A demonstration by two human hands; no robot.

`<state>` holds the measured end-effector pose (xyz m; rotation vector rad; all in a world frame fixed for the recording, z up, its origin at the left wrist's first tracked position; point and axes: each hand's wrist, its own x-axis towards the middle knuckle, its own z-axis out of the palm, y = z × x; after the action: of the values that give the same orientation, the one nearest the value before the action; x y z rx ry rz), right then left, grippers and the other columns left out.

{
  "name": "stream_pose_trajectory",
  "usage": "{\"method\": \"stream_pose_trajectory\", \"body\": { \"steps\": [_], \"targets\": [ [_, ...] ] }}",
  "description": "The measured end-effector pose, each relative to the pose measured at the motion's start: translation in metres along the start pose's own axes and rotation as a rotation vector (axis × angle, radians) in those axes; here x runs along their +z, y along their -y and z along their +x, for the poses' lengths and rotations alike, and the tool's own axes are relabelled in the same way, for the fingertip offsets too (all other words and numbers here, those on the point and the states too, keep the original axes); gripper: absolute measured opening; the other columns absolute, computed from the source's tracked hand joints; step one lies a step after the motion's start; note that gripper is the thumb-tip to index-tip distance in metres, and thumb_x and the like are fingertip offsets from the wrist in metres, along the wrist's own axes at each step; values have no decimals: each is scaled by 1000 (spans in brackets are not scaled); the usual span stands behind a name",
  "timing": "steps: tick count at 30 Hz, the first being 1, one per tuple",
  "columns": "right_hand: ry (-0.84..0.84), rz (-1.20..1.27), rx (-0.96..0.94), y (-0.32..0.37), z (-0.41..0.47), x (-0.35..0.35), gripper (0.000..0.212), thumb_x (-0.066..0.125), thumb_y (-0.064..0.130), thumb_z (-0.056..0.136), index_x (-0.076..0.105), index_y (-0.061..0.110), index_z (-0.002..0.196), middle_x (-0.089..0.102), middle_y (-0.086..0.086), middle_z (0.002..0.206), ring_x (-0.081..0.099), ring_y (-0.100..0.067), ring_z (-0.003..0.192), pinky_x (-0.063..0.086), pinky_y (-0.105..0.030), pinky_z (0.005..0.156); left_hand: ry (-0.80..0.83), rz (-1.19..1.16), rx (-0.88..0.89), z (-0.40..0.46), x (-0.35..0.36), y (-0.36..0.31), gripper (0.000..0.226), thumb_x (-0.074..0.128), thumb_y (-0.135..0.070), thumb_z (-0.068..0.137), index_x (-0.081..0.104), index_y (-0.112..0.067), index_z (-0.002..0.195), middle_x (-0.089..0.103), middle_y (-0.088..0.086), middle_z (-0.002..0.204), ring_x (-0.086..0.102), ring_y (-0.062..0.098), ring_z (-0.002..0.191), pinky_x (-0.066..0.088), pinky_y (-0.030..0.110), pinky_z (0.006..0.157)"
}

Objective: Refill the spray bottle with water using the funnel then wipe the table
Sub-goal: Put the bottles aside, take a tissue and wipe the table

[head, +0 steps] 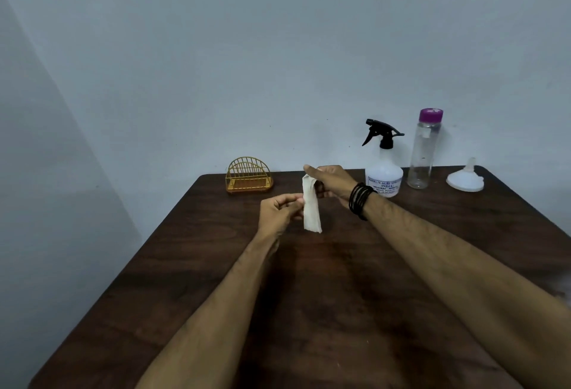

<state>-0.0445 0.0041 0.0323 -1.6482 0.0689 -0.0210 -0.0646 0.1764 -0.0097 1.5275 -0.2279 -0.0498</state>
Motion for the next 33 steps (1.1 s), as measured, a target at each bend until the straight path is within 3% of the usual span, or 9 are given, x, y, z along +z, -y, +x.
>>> {"method": "stream_pose_trajectory", "body": {
  "steps": [8, 11, 13, 17, 21, 23, 26, 29, 33],
  "targets": [
    [64, 40, 121, -3, -58, 8, 51, 64, 64, 81, 68, 15, 96, 66, 5, 69, 62, -7, 59, 52, -25, 62, -40, 73, -102, -39, 5, -5, 8, 73, -12, 88, 76, -5, 84, 75, 6, 81, 68, 13, 71, 57, 25, 62],
    [62, -74, 122, -6, -73, 11, 25, 74, 25, 87, 66, 10, 105, 66, 1, 80, 61, -6, 67, 47, -22, 61, -16, 214, -43, -46, 6, -5, 13, 69, -12, 92, 73, -10, 79, 73, 6, 84, 66, 15, 77, 57, 36, 75],
    [-38, -79, 132, -6, -78, 12, 8, 67, 3, 88, 65, 10, 90, 63, -1, 81, 58, -8, 71, 46, -22, 60, 39, 256, -28, -50, 4, -5, 18, 66, -13, 94, 70, -10, 77, 71, 8, 83, 64, 16, 76, 57, 38, 73],
    [-138, -213, 127, -6, -85, -3, 30, 70, 2, 85, 56, 17, 63, 63, -4, 77, 63, -12, 69, 54, -27, 60, -28, 546, 27, -59, -21, -5, 30, 61, -39, 96, 73, -14, 85, 73, 2, 85, 65, 13, 80, 51, 31, 76],
    [107, -297, 150, -6, -107, -7, 12, 76, 2, 81, 67, 10, 80, 63, -4, 67, 52, -10, 49, 38, -18, 38, -95, 867, 59, -67, -66, 4, 21, 59, -32, 97, 70, -20, 111, 68, 0, 117, 62, 16, 109, 48, 32, 95],
    [109, -495, 91, -16, -115, -2, 24, 82, 14, 77, 67, 14, 96, 67, 0, 80, 59, -10, 65, 51, -23, 55, -44, 964, 34, -74, -80, 14, 33, 58, -32, 97, 62, -23, 129, 58, 1, 138, 53, 20, 127, 42, 38, 108],
    [-174, -941, -228, -40, -125, 5, 39, 76, 29, 79, 59, 23, 114, 56, 3, 112, 56, -13, 97, 48, -33, 88, 92, 1138, 24, -85, -85, 28, 52, 50, -37, 101, 42, -20, 150, 32, 5, 160, 30, 23, 147, 22, 44, 122],
    [128, -1023, -509, -56, -141, 7, 36, 61, 21, 90, 57, 24, 126, 56, 3, 133, 54, -17, 122, 45, -39, 102, 161, 1254, 8, -90, -83, 32, 54, 34, -41, 105, 30, -21, 156, 19, 5, 165, 15, 22, 153, 9, 44, 123],
    [490, -1300, -312, -75, -166, 5, 55, 39, 27, 104, 21, 24, 155, 17, 6, 164, 23, -17, 148, 25, -46, 119, 184, 1289, -12, -88, -82, 33, 54, 29, -41, 107, 24, -21, 157, 14, 4, 166, 10, 21, 154, 6, 42, 123]
  ]
}}
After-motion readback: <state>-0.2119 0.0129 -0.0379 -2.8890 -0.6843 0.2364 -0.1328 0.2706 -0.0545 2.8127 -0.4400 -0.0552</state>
